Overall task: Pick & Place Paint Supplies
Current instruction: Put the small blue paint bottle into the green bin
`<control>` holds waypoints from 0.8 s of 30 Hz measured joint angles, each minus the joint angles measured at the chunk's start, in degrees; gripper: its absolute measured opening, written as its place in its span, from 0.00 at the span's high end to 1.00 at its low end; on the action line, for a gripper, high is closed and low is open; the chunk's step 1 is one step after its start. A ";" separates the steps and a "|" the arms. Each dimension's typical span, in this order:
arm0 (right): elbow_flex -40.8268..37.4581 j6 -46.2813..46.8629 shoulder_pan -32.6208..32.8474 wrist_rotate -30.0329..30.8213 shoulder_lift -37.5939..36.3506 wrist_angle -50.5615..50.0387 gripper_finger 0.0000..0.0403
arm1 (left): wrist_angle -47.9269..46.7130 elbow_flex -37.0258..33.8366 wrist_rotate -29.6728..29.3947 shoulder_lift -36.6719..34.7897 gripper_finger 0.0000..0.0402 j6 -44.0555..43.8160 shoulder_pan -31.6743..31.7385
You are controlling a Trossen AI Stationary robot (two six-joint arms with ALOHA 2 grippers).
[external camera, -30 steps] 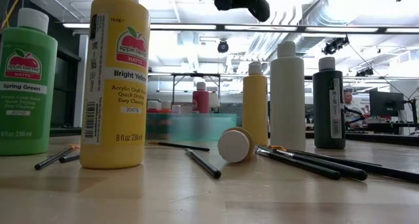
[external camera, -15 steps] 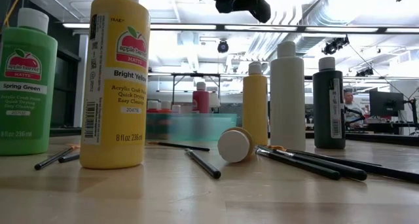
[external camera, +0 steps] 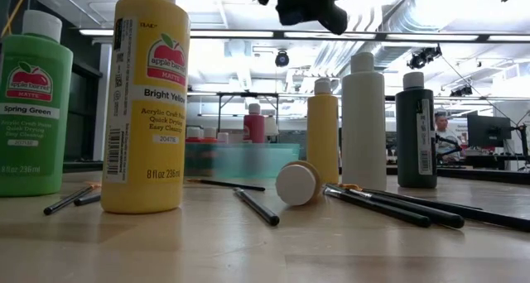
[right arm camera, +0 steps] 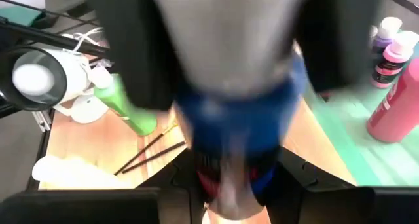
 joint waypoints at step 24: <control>-0.11 1.23 0.12 -2.33 0.00 0.01 0.73 | -16.83 0.11 0.08 -2.79 0.72 7.74 0.24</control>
